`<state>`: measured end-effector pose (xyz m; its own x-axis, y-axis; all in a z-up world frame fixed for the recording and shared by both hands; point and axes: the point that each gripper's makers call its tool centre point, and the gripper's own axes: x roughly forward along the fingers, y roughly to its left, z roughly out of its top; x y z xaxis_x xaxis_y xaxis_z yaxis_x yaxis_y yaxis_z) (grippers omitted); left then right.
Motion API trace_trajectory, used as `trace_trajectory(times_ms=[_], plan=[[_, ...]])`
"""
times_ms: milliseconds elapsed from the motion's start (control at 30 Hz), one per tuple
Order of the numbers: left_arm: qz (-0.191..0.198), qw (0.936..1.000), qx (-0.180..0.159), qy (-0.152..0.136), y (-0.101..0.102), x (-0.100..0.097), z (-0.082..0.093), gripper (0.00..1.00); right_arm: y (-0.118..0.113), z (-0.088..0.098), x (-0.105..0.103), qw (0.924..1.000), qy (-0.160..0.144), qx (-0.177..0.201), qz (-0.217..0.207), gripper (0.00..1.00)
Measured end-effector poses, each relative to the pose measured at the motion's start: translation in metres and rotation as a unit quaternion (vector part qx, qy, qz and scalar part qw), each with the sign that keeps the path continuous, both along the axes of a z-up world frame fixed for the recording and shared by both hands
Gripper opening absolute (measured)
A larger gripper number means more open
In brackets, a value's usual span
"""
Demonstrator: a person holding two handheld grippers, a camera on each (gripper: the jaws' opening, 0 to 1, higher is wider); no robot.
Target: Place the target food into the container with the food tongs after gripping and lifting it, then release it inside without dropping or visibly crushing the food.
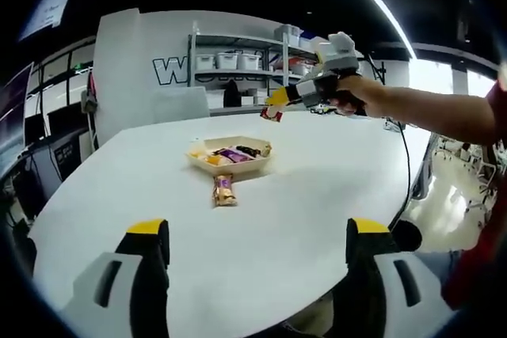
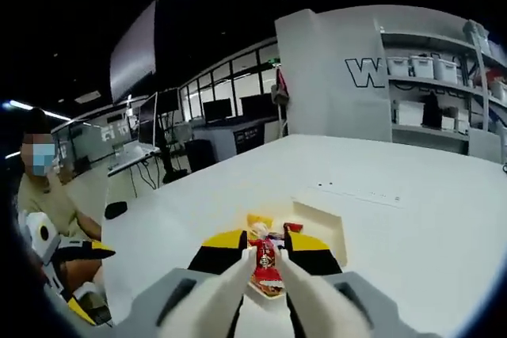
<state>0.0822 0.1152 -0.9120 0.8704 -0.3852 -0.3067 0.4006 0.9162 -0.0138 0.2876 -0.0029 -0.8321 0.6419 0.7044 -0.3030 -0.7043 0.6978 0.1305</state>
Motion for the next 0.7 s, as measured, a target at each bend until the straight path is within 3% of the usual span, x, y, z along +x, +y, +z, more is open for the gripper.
trace_trajectory(times_ms=[700], plan=[[0.010,0.9999,-0.003,-0.004,0.009,0.000,0.008,0.90,0.015,0.002,0.037,0.9998,0.012,0.006,-0.015,0.15]])
